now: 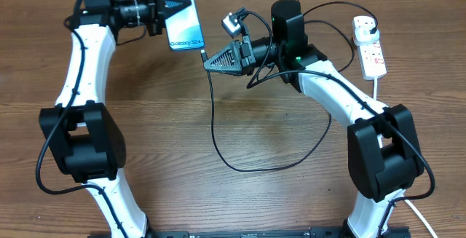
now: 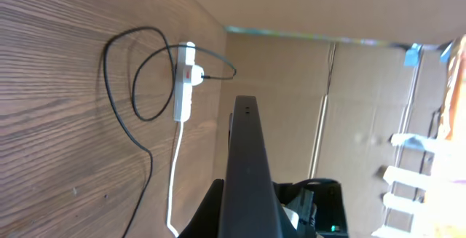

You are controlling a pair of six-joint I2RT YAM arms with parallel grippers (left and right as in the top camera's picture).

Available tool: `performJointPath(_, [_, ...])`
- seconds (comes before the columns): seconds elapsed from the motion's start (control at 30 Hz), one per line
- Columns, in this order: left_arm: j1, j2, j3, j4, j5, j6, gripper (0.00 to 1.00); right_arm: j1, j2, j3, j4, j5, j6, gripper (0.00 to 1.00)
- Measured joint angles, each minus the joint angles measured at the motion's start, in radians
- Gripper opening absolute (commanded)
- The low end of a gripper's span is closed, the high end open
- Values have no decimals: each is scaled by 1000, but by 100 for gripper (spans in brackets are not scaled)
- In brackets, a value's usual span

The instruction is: Plug charger to phone and switch on socket

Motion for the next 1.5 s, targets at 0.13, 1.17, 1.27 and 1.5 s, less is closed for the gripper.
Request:
performJointPath(0.13, [9,0,0,39,-3,-40,5,2,0,0,-13,18,-5,4])
performJointPath(1.17, [-49,0,0,175,-71,-120,4,20,0,0,65,96,42,4])
performJointPath(1.27, [-48,0,0,175,-71,-120,4,20,0,0,78,95,50,4])
performJointPath(1.5, [-49,0,0,175,-69,-119,5,20,0,0,79,89,61,4])
